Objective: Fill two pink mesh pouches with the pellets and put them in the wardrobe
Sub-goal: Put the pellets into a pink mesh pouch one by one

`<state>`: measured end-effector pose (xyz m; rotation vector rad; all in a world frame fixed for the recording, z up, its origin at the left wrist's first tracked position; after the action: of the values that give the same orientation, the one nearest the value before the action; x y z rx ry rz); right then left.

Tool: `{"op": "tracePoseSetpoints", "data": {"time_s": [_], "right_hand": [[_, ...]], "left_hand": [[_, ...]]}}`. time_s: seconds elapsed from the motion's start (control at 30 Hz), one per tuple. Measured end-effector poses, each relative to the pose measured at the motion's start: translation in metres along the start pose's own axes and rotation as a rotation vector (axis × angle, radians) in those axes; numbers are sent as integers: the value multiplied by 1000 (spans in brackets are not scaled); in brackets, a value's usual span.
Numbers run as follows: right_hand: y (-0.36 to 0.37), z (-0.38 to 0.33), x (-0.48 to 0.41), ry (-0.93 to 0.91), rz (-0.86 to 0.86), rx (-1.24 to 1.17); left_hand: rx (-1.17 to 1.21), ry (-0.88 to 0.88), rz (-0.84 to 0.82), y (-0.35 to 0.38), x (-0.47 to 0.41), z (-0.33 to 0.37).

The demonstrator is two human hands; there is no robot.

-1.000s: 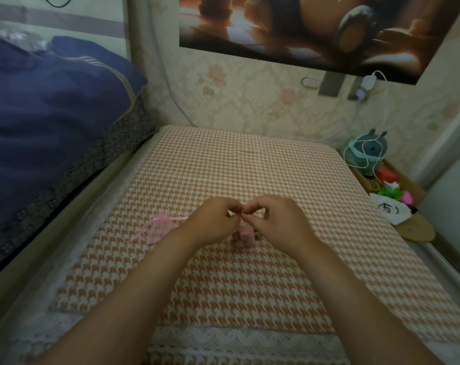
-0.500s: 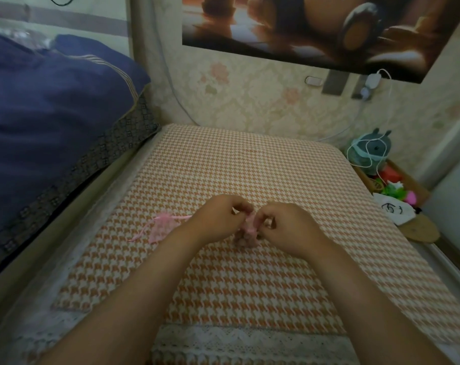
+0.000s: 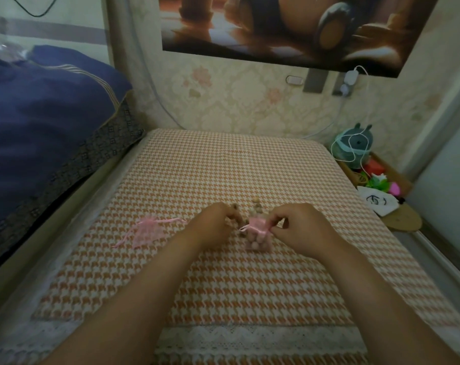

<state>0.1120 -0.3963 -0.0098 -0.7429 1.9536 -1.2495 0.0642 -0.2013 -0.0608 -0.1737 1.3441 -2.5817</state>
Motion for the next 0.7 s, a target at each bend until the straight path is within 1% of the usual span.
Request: {"op": "tracePoseSetpoints", "data": {"time_s": [0.17,0.27,0.37,0.47,0.57,0.63,0.7], "right_hand": [[1,9,5,1,7,-40],[1,10,6,-4,1,-35],[3,10,5,-6,0,-30],[3,11,5,-14,4,-24],[3,12,6,-17,3,-17],[3,12,5,-15,9,-9],[2,12,5,-12,9,3]], "left_hand": [[8,28,-23,15,0,7],[-42,74,-27,21,1,14],[-79,53,-1,24,-2,12],[56,-6,48,19,-7,8],[228,-39,168,4,-8,16],[304,0,213,-6,-6,29],[367,63,196,-12,0,44]]}}
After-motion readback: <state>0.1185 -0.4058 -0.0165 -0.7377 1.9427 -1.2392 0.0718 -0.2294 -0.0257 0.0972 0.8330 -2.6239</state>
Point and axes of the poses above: each hand's wrist, its own x-axis away from the middle knuckle, its own y-axis out of the palm, z = x × y, the point moved 4 cm from there along -x, towards the middle knuckle, and after that the axes turned 10 degrees about -y, right-handed, at the moved point
